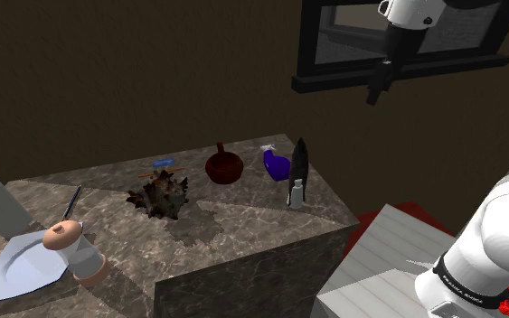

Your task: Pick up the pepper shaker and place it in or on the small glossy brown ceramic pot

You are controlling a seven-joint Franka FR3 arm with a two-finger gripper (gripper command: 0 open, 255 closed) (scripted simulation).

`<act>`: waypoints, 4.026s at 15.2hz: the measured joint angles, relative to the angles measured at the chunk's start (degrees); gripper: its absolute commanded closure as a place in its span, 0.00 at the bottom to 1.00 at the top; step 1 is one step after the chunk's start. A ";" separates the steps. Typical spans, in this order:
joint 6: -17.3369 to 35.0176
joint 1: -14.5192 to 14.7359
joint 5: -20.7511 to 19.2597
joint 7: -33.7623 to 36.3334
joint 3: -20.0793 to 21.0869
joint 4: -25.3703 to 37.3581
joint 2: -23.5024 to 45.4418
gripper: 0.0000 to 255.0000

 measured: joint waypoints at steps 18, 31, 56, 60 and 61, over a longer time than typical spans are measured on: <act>35.74 -5.75 7.29 44.25 26.37 -29.27 -3.40 0.00; 59.20 -34.00 -2.01 83.35 62.42 -25.49 16.37 0.00; 61.09 -37.86 -3.97 83.94 64.34 -24.94 18.01 1.00; 57.74 -33.76 -1.90 81.16 60.05 -23.89 16.40 1.00; 56.84 -32.56 -1.27 80.23 58.69 -23.75 15.81 1.00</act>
